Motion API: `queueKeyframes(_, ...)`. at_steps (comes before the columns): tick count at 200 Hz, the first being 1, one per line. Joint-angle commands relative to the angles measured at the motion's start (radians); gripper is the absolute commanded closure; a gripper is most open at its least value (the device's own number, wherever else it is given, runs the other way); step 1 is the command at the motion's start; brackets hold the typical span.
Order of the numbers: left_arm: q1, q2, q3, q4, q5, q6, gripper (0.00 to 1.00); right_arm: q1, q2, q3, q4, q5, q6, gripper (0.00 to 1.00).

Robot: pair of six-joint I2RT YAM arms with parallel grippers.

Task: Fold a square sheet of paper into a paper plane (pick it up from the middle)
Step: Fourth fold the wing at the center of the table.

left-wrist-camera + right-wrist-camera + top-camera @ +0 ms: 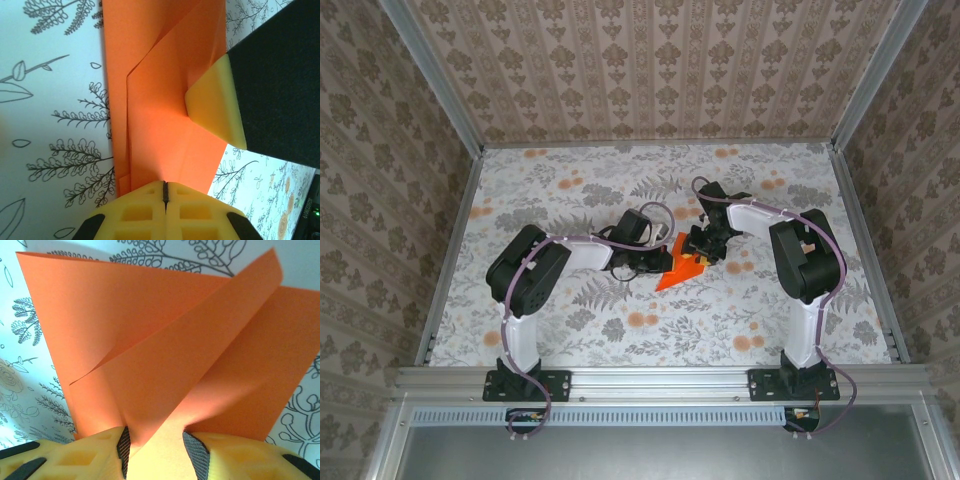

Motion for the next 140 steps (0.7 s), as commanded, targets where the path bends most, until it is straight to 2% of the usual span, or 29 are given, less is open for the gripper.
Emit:
queueKeyframes(1,-0.006,0.024,0.001,-0.041,-0.012,0.021,1.0,0.007,0.14,-0.082,-0.084,0.183,0.008,0.57)
queueKeyframes(63,-0.009,0.045,-0.006,-0.162,-0.028,0.053,1.0,0.007,0.041,-0.05,-0.102,0.129,0.005,0.57)
queueKeyframes(112,-0.01,0.07,0.014,-0.237,-0.039,0.076,1.0,-0.005,-0.15,0.002,-0.07,0.006,-0.024,0.55)
queueKeyframes(140,-0.011,0.083,0.022,-0.249,-0.039,0.08,1.0,0.0,-0.214,-0.065,0.065,-0.12,-0.039,0.67)
